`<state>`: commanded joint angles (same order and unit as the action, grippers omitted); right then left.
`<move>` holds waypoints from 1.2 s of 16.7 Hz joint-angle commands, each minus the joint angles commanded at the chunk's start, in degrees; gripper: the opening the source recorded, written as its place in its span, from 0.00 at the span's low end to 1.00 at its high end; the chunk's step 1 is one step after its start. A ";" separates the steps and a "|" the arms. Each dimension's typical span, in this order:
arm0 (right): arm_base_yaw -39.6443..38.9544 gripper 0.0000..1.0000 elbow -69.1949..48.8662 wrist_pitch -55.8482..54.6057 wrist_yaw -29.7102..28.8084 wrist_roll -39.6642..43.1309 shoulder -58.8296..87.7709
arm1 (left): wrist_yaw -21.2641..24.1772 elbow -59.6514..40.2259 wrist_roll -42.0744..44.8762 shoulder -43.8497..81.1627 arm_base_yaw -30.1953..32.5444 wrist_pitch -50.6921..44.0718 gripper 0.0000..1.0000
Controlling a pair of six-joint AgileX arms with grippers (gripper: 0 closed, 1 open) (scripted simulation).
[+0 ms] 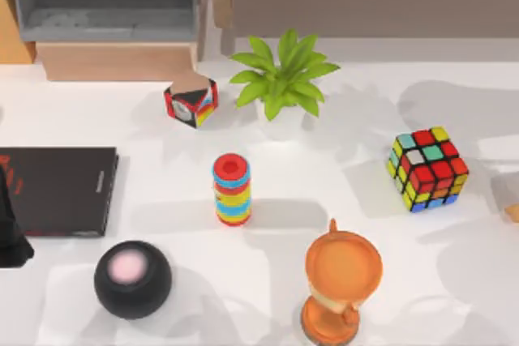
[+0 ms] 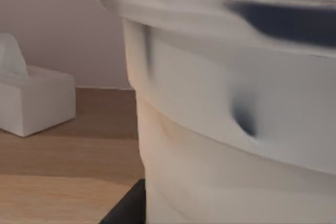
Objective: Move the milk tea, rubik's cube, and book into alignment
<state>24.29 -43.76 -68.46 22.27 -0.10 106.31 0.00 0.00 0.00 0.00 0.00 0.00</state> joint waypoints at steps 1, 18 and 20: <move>0.25 0.00 0.48 -1.32 0.28 -0.05 0.91 | 0.00 0.00 0.00 0.00 0.00 0.00 1.00; 3.32 0.00 4.61 -11.62 2.96 -0.56 12.19 | 0.00 0.00 0.00 0.00 0.00 0.00 1.00; 3.42 0.00 4.56 -13.72 2.96 -0.52 14.30 | 0.00 0.00 0.00 0.00 0.00 0.00 1.00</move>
<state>27.71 -39.20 -82.18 25.23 -0.62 120.61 0.00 0.00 0.00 0.00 0.00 0.00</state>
